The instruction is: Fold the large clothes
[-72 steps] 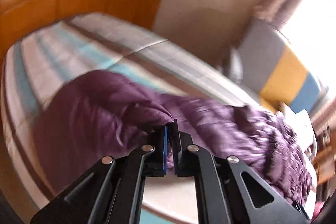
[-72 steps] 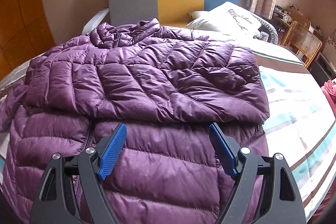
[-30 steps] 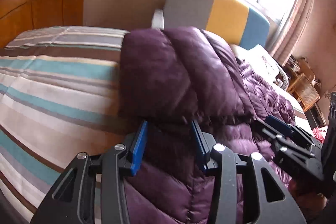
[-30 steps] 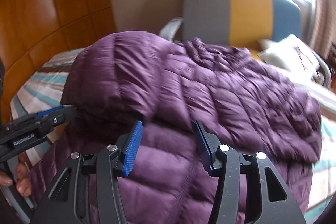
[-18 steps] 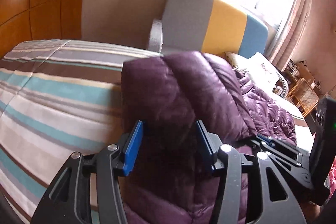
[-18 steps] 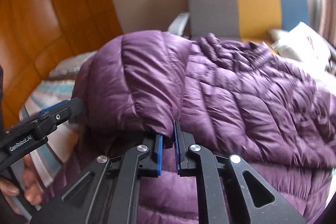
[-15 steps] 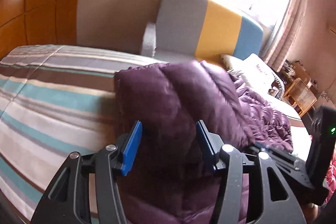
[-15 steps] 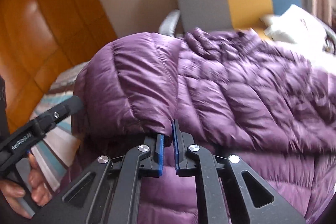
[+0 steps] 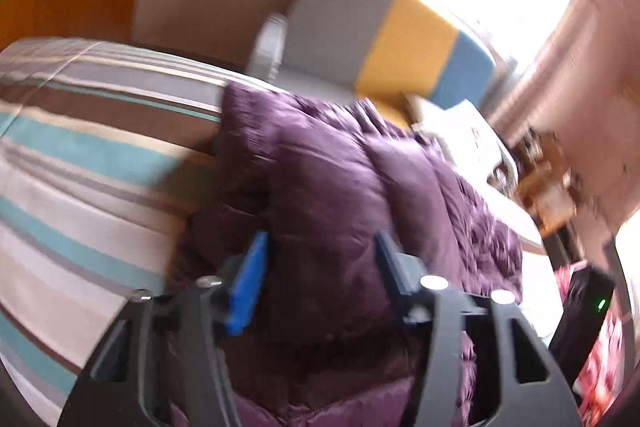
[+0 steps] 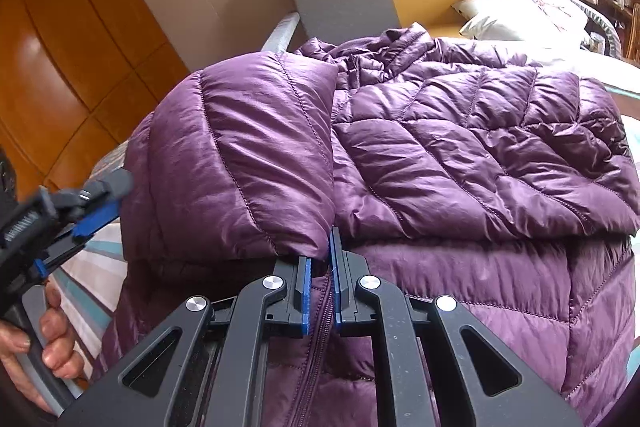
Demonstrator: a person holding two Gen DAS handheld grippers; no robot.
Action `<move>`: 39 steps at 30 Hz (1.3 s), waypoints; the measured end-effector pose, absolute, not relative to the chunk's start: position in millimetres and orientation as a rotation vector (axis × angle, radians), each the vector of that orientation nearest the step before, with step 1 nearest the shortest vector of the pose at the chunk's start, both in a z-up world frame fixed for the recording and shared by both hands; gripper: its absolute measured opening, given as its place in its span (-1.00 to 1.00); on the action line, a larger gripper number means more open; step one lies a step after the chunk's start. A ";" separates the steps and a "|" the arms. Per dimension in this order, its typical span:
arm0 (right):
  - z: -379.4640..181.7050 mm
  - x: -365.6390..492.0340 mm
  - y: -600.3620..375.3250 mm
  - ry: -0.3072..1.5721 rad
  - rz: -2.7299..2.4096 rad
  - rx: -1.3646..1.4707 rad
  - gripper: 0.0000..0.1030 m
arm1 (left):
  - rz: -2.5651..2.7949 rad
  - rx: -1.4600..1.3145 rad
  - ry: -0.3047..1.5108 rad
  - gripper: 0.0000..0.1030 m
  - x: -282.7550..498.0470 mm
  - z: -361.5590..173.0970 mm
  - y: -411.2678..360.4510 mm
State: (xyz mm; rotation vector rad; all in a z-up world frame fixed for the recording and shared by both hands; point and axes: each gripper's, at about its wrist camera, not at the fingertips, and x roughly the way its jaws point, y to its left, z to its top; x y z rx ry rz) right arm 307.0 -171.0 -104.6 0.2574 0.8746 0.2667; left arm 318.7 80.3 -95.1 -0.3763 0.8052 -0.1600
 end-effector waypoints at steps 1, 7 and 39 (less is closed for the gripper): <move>-103.4 306.0 -171.5 0.872 0.266 0.257 -0.84 | -0.172 -0.369 0.807 -0.09 319.3 -95.2 76.9; -94.3 291.5 -183.1 0.845 0.238 0.231 -0.73 | -0.315 -0.350 0.803 -0.40 324.2 -85.1 46.5; -81.9 284.6 -244.5 0.740 0.034 0.373 0.19 | -0.498 -0.401 0.729 0.39 301.7 -46.0 23.3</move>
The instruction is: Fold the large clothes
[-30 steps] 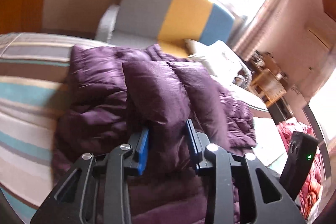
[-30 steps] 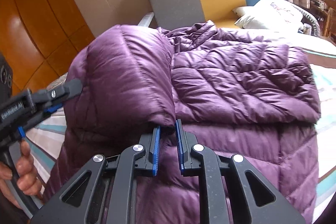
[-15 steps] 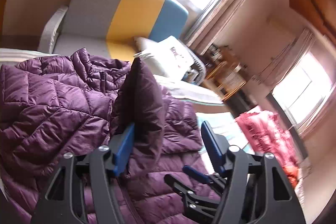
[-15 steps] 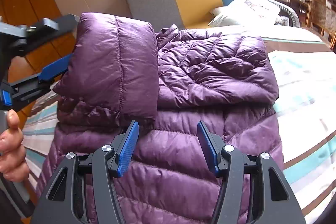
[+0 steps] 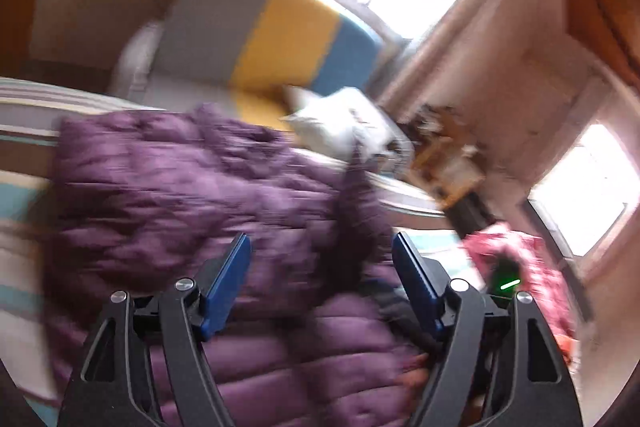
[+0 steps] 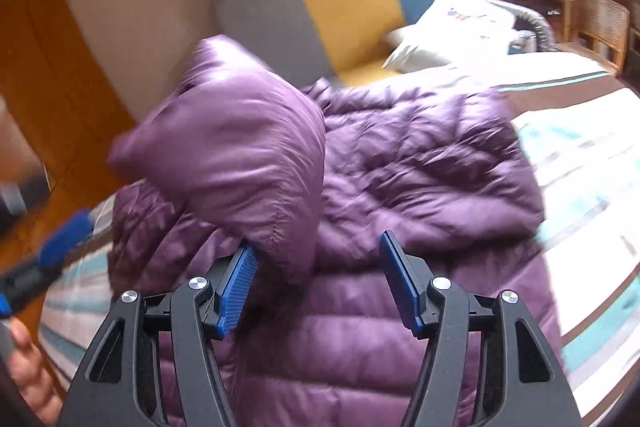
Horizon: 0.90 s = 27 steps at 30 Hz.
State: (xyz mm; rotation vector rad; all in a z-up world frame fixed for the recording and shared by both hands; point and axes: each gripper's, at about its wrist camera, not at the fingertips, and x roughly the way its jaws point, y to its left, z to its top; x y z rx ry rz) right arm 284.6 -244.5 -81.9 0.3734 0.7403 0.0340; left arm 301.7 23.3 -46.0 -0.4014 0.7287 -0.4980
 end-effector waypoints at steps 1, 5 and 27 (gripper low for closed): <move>-82.4 284.3 -249.1 0.743 0.028 0.389 0.19 | -0.457 -0.383 0.738 0.38 302.8 -50.1 28.9; -87.1 280.0 -256.4 0.752 0.036 0.423 0.19 | -0.265 -0.335 0.812 0.27 310.1 -79.2 55.1; -125.9 327.9 -316.5 0.852 -0.147 0.597 -0.91 | -0.101 -0.217 0.929 0.08 346.4 -126.9 74.4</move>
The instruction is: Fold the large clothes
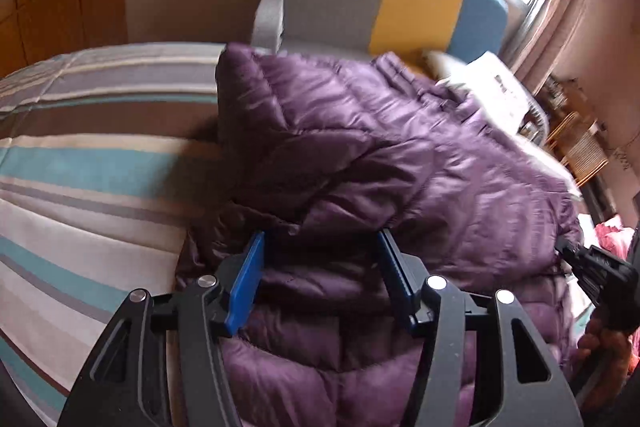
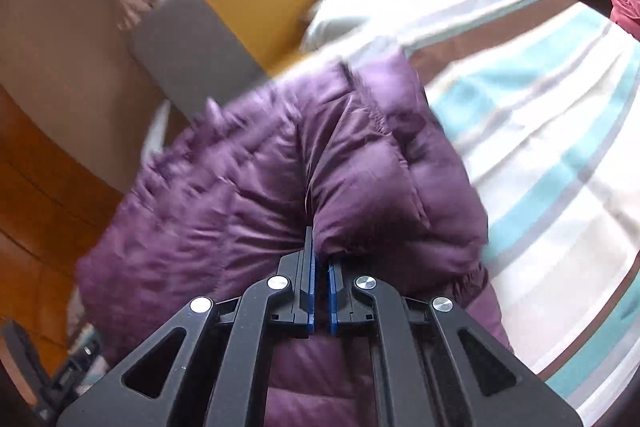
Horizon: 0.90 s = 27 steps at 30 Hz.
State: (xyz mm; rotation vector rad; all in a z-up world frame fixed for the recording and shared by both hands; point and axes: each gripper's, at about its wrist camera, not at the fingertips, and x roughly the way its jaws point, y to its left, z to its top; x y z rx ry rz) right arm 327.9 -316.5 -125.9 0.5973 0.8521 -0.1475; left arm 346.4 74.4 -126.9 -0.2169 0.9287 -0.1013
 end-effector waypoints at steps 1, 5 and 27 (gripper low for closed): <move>-129.9 326.4 -316.3 0.858 -0.135 0.601 -0.91 | -0.093 -0.218 0.932 0.08 346.5 -128.9 74.1; -122.6 313.5 -325.8 0.858 -0.105 0.578 -0.59 | -0.061 -0.235 0.898 0.21 337.2 -117.2 78.4; -105.4 366.1 -267.4 0.827 -0.073 0.137 0.31 | -0.024 -0.185 0.902 0.30 410.4 -125.4 69.3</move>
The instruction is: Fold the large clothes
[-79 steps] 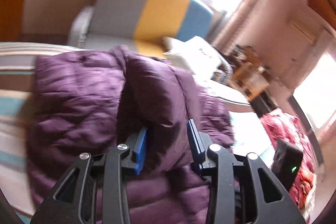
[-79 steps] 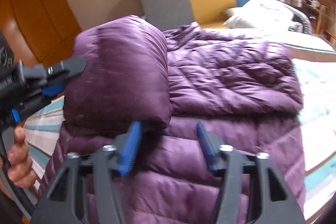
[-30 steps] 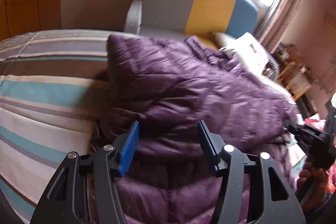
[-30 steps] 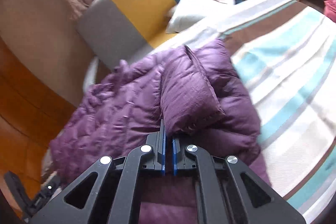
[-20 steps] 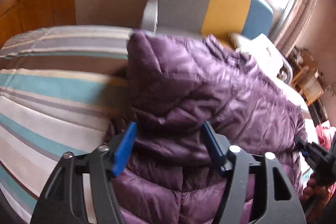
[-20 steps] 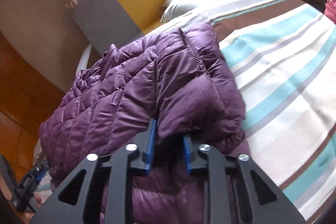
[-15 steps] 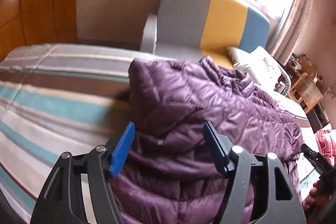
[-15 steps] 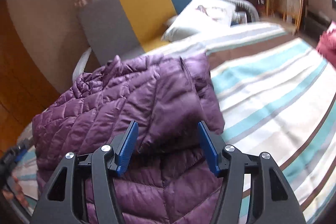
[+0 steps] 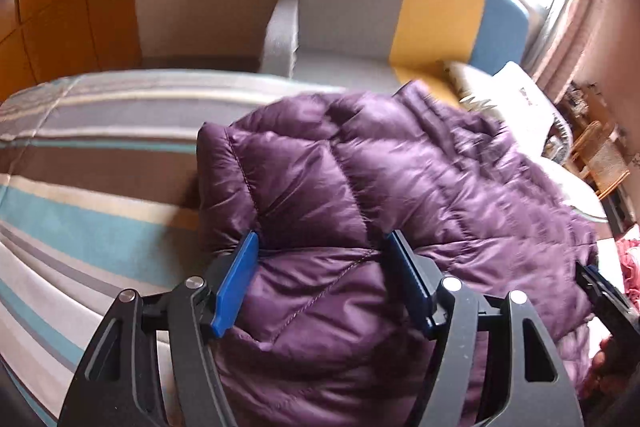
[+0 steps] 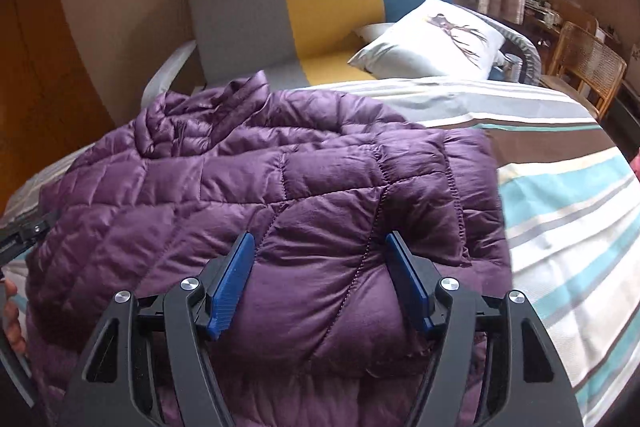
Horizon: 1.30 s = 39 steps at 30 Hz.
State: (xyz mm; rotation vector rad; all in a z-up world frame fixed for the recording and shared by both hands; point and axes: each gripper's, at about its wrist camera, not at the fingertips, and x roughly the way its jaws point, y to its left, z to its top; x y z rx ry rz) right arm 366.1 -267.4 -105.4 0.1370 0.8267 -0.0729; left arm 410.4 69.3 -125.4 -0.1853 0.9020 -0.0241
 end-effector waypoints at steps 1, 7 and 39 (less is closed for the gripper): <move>-108.5 366.5 -263.8 0.824 -0.069 0.129 0.32 | -0.020 -0.185 0.908 0.30 410.7 -130.8 70.8; -131.0 379.0 -251.4 0.871 -0.070 0.065 0.33 | -0.013 -0.176 0.896 0.30 408.6 -145.5 73.2; -136.9 379.0 -250.7 0.848 -0.079 0.056 0.37 | -0.123 -0.022 0.841 0.45 383.5 -136.4 -7.4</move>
